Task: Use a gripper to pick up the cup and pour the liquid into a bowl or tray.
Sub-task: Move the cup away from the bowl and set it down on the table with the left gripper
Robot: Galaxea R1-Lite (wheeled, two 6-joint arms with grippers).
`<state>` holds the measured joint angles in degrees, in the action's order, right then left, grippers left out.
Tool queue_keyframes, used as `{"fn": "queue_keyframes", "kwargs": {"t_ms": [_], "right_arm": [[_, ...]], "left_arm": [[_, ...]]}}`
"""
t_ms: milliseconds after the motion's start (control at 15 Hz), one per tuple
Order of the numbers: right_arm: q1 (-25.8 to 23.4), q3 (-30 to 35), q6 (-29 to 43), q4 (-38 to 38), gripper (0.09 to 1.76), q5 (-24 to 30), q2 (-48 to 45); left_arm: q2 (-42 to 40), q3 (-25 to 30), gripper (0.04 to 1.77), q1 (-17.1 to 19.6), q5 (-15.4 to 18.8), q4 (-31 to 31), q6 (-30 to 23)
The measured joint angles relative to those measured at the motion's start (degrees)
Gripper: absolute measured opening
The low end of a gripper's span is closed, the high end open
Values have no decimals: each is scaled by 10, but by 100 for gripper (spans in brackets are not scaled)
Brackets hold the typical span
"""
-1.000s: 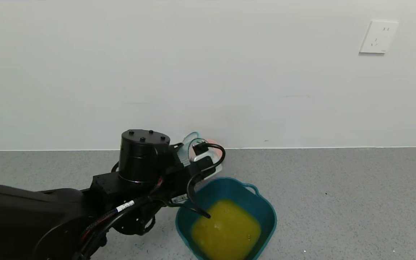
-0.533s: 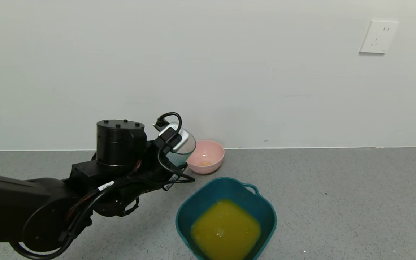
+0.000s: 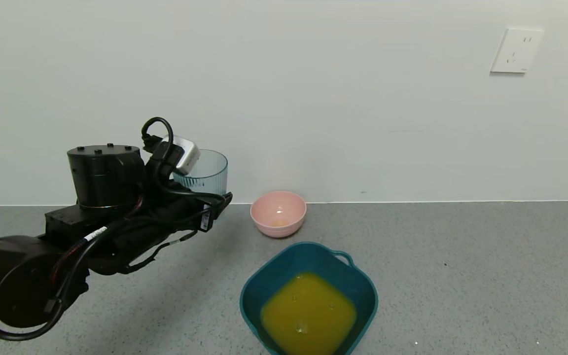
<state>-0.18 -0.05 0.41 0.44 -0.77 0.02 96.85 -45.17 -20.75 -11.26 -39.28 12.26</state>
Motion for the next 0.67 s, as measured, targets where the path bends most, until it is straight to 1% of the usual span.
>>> {"fn": "queue_keyframes", "kwargs": {"t_ms": [200, 400, 667], "right_arm": [[0, 0, 0, 0, 171, 0, 0], [0, 0, 0, 0, 171, 0, 0], [0, 0, 0, 0, 171, 0, 0]], "left_arm": [[12, 9, 131, 34, 5, -36, -31], [40, 10, 131, 66, 5, -90, -63], [108, 11, 131, 96, 6, -178, -76]]}}
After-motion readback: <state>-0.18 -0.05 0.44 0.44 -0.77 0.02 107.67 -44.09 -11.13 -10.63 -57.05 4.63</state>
